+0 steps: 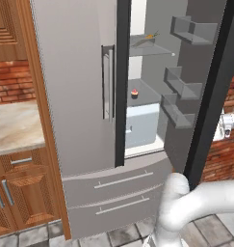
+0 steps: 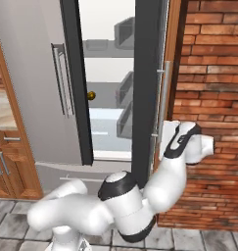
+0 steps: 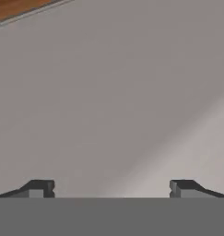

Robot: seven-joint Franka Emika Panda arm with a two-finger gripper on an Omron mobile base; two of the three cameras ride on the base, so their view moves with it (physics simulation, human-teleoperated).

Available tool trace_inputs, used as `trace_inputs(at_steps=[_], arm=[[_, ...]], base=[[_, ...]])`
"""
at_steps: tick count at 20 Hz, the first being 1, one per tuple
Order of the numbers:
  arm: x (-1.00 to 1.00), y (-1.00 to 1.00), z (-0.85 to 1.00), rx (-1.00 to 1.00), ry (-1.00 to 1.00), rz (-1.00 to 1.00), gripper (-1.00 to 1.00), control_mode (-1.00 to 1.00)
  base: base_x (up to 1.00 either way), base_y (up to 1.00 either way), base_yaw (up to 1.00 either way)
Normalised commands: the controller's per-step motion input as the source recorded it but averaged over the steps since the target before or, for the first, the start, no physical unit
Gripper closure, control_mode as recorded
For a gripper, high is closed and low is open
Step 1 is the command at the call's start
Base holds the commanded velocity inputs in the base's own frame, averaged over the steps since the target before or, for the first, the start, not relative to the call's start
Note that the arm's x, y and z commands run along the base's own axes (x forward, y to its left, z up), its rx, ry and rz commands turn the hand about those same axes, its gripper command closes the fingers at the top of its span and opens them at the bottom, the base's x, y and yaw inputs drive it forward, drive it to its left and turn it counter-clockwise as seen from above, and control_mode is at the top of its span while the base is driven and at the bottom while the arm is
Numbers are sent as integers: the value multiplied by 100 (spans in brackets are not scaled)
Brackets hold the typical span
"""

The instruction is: Place the tupperware on the top shelf of the fridge. Make space for the tupperware among the existing items by rearranging them on the shelves if needed. Close the fridge door when finished.

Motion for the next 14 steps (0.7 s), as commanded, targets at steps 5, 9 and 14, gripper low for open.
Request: trace_inputs(at_steps=[5, 9, 14], arm=[[32, 100, -37, -5, -15, 49, -100, -100], [33, 100, -15, -8, -29, 37, -100, -100], [40, 100, -3, -8, -36, 14, -100, -100]], base=[[0, 0, 0], [0, 0, 0], [0, 0, 0]])
